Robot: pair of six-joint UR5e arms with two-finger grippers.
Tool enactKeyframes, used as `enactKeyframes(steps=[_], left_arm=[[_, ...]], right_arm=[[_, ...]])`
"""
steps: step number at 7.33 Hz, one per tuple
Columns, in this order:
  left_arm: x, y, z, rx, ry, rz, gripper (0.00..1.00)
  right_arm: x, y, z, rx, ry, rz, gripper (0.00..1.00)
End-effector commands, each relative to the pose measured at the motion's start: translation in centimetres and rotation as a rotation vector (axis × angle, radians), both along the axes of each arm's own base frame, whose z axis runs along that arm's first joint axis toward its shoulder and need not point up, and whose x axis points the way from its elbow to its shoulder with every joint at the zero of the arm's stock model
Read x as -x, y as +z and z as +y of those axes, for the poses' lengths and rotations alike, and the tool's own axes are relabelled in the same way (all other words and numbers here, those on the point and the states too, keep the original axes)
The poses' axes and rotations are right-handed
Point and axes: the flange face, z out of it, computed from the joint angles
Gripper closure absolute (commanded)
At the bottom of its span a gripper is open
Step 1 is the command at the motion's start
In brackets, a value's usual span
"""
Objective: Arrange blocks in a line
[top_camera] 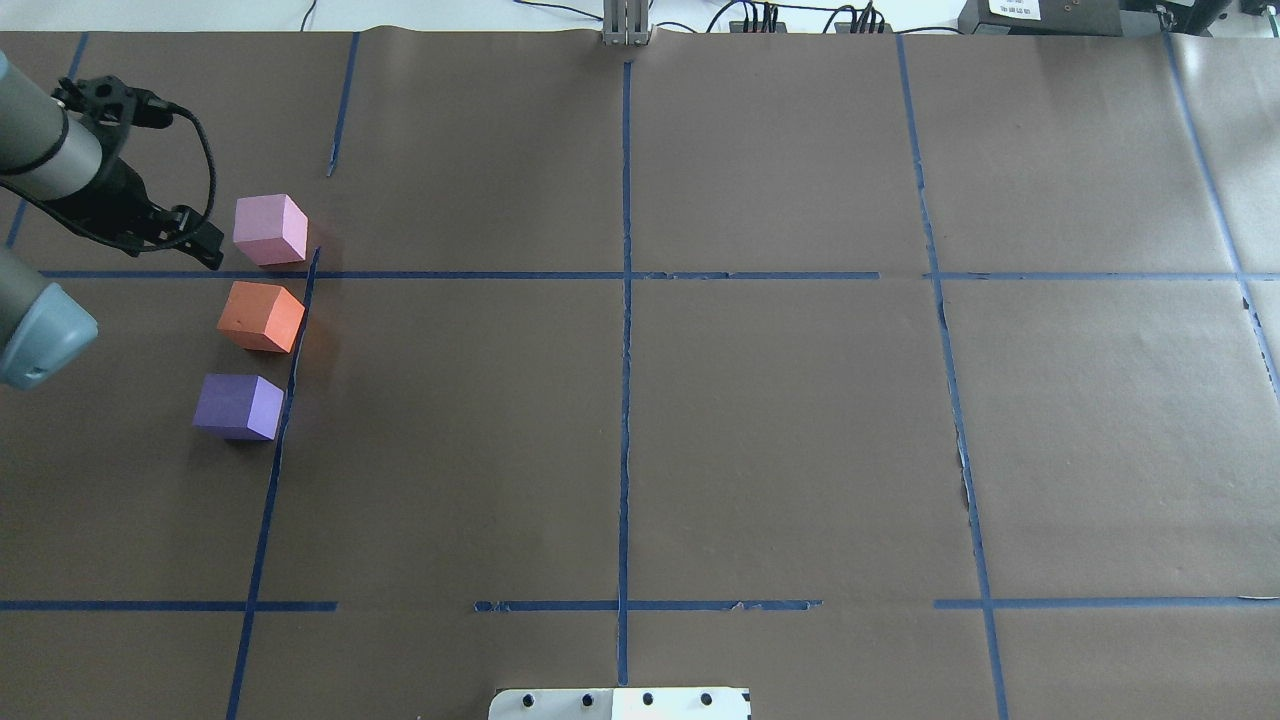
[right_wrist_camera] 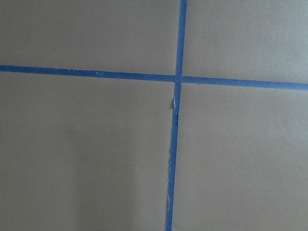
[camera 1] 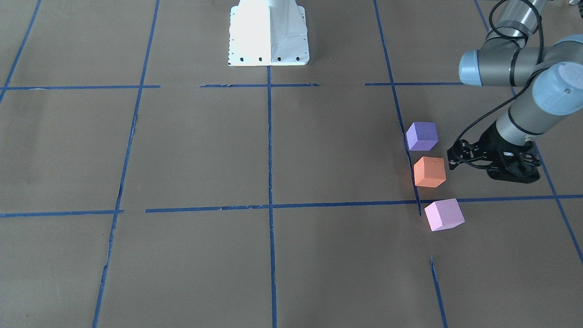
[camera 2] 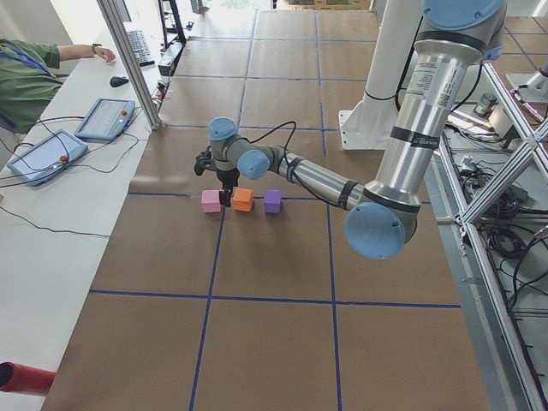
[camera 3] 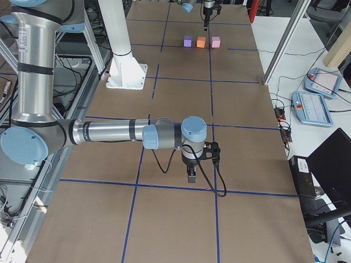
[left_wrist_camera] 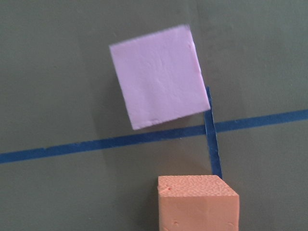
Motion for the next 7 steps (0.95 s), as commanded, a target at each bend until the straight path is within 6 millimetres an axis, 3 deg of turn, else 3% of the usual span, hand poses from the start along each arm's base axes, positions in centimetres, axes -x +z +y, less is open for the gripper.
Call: enactKeyframes(steps=[1,3,4,5,7], left_arm=[[12.8,4.4,-1.1,-0.103,0.127,-0.100,0.00],[22.4,11.9,1.0,-0.143,0.200,-0.138,0.00],[26.0,15.0,2.8,-0.116,0.187,-0.138,0.00],[27.0,17.5,4.2,-0.074,0.170,-0.085,0.00],[26.2,18.7,5.8,-0.027,0.149,0.050,0.00]], right_arm=[[0.0,0.0,0.0,0.000,0.000,0.000,0.00],[0.0,0.0,0.0,0.000,0.000,0.000,0.00],[0.0,0.0,0.0,0.000,0.000,0.000,0.00],[0.0,0.1,0.0,0.001,0.000,0.000,0.00],[0.0,0.0,0.0,0.000,0.000,0.000,0.00]])
